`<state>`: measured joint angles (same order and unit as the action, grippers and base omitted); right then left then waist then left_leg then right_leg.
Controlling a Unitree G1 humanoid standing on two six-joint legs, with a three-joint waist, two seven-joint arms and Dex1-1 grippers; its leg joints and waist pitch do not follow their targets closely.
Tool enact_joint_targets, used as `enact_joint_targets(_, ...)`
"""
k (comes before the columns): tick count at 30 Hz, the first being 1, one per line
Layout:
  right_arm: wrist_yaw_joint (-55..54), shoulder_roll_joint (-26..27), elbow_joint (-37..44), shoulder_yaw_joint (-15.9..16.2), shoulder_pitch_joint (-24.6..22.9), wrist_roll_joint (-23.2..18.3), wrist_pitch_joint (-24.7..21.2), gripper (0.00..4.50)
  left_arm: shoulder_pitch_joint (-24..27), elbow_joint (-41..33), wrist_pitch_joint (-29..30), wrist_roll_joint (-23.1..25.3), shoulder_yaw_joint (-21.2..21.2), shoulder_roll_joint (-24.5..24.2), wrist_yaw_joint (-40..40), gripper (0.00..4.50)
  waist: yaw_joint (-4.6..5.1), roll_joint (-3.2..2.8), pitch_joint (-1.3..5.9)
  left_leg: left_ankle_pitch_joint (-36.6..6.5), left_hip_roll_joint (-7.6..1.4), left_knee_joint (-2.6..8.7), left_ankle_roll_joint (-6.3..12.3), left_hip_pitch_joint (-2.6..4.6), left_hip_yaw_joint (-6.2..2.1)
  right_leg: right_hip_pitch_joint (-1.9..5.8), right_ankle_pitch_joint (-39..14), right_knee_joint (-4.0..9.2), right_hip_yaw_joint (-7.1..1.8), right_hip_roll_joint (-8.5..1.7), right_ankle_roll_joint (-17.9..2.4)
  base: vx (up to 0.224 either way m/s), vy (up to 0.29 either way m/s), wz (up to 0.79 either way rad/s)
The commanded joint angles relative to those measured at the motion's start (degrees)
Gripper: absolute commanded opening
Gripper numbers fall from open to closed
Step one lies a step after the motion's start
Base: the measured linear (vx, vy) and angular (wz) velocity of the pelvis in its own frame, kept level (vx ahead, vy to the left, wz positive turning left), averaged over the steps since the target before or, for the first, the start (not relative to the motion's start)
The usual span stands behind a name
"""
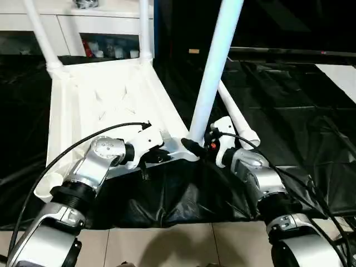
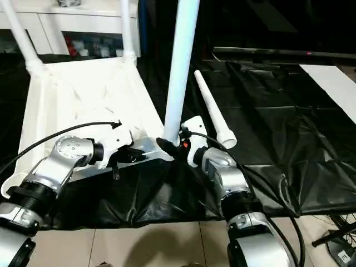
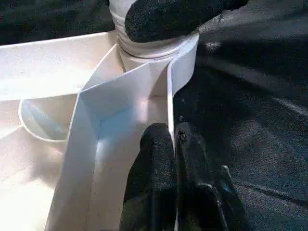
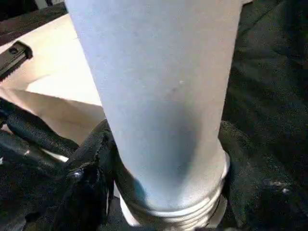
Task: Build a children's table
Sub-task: Rotate leg to tighten
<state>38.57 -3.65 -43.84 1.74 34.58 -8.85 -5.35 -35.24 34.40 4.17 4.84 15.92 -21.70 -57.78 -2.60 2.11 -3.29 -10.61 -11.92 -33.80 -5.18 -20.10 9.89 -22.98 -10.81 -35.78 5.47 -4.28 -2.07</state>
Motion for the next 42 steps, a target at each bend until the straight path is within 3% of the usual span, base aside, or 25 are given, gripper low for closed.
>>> enact_joint_targets(1, -2.11, 1.57, -3.55, 0.30, 0.43, 0.33, -1.37, 2.72, 0.81, -2.79, -0.65, 0.29, 0.78, 0.96, 0.60, 0.00, -0.12, -1.42, 3.67, -13.11, -1.58, 4.20, 0.36, 0.08, -0.37, 3.10, -10.80, 4.74, -3.62, -4.18, -11.95, 0.000, 0.000, 0.00)
enact_joint_targets(3, -3.43, 2.01, -4.89, -0.01, 1.02, 0.72, -1.15, 2.72, 1.61, -4.63, 0.50, 0.14, 0.52, 0.83, 1.33, 0.00, 0.02, -1.83, 3.47, -15.66, -1.60, 4.35, -0.35, 0.15, -0.58, 3.03, -14.60, 5.01, -3.54, -4.33, -11.48, 0.000, 0.000, 0.00)
enact_joint_targets(5, -4.83, 2.62, -5.78, -0.63, 1.50, 0.71, -0.57, 2.72, 2.29, -6.31, 1.69, 0.45, 0.59, 1.06, 2.39, 0.00, 0.36, -1.60, 3.37, -17.33, -1.62, 4.40, -0.76, 0.12, -0.74, 2.93, -19.05, 5.40, -3.50, -4.39, -10.17, 0.000, 0.000, 0.00)
enact_joint_targets(8, -5.69, 3.19, -6.24, -1.13, 1.85, 0.37, -0.39, 2.72, 2.82, -7.21, 2.16, 1.35, 1.11, 1.45, 3.73, 0.00, 0.46, -1.05, 3.36, -16.74, -1.69, 4.48, -0.51, -0.06, -0.87, 2.89, -20.83, 5.50, -3.51, -4.46, -9.23, 0.000, 0.000, 0.00)
enact_joint_targets(11, -5.35, 3.26, -6.09, -0.78, 1.89, 0.47, -0.38, 2.72, 3.24, -7.63, 2.23, 1.58, 1.30, 1.78, 4.37, 0.00, 0.39, -1.02, 3.49, -15.61, -1.71, 4.39, -0.17, 0.05, -0.66, 2.76, -18.16, 5.34, -3.67, -4.37, -9.83, 0.000, 0.000, 0.00)
enact_joint_targets(12, -5.25, 3.28, -5.99, -0.72, 1.88, 0.50, -0.40, 2.72, 3.41, -7.81, 2.22, 1.62, 1.27, 1.87, 4.65, 0.00, 0.50, -0.38, 3.50, -15.15, -1.74, 4.38, 0.09, 0.00, -0.54, 2.73, -17.58, 5.34, -3.66, -4.30, -9.91, 0.000, 0.000, 0.00)
enact_joint_targets(13, -4.88, 3.18, -5.99, -0.55, 1.94, 0.68, -0.22, 2.72, 3.75, -8.15, 1.53, 1.73, 1.31, 1.74, 4.89, 0.00, 0.35, -0.79, 3.52, -14.60, -1.71, 4.38, 0.23, 0.02, -0.57, 2.75, -16.81, 5.17, -3.67, -4.35, -10.14, 0.000, 0.000, 0.00)
enact_joint_targets(20, -7.38, 2.77, -8.33, -0.19, 2.39, 2.83, 1.62, 2.71, 5.21, -10.62, 2.57, 1.56, 0.90, 0.30, 4.62, 0.00, 0.65, -0.55, 3.45, -14.12, -1.62, 4.35, 0.47, -0.19, -0.49, 2.77, -17.44, 5.26, -3.65, -4.37, -9.78, 0.000, 0.000, 0.00)
enact_joint_targets(24, -14.89, 4.92, -11.07, -1.92, 3.34, 2.85, 1.70, 2.71, 4.90, -10.75, 6.79, 2.60, 0.92, 2.39, 8.25, 0.00, 1.07, -0.50, 3.21, -15.33, -1.58, 4.52, -0.34, -0.11, -0.58, 2.53, -20.60, 5.52, -3.59, -4.29, -9.15, 0.000, 0.000, 0.00)
enact_joint_targets(27, -20.78, 7.69, -14.09, -4.68, 4.94, 1.16, 2.09, 2.70, 3.68, -8.48, 11.02, 4.28, 1.35, 7.49, 14.96, 0.00, 1.05, -0.47, 3.21, -16.84, -1.61, 4.45, -0.70, 0.34, -0.59, 2.14, -23.07, 5.96, -3.63, -4.38, -8.25, 0.000, 0.000, 0.00)
enact_joint_targets(33, -25.49, 9.61, -18.33, -8.72, 7.90, -1.66, 3.17, 2.70, 0.28, -2.43, 12.92, 5.56, 2.04, 14.12, 22.34, 0.00, 0.30, -0.59, 3.53, -16.97, -1.38, 4.29, -0.26, 0.74, -0.32, 1.86, -18.61, 5.92, -3.61, -4.05, -8.38, 0.000, 0.000, 0.00)
enact_joint_targets(36, -25.61, 9.60, -18.49, -8.67, 7.95, -1.48, 3.41, 2.70, -0.01, -2.23, 12.94, 5.77, 2.15, 14.21, 22.59, 0.00, 0.16, -0.45, 3.54, -16.50, -1.47, 4.48, 0.00, 0.22, -0.45, 2.30, -17.51, 5.71, -3.52, -4.11, -8.55, 0.000, 0.000, 0.00)
enact_joint_targets(42, -27.59, 9.69, -20.01, -9.20, 8.58, -0.20, 5.45, 2.70, 0.40, -3.02, 13.30, 6.64, 1.79, 14.08, 22.71, 0.00, 0.23, -0.53, 3.45, -18.65, -1.55, 4.66, -0.31, 0.33, -0.62, 2.14, -20.64, 6.16, -3.36, -4.27, -7.72, 0.000, 0.000, 0.00)
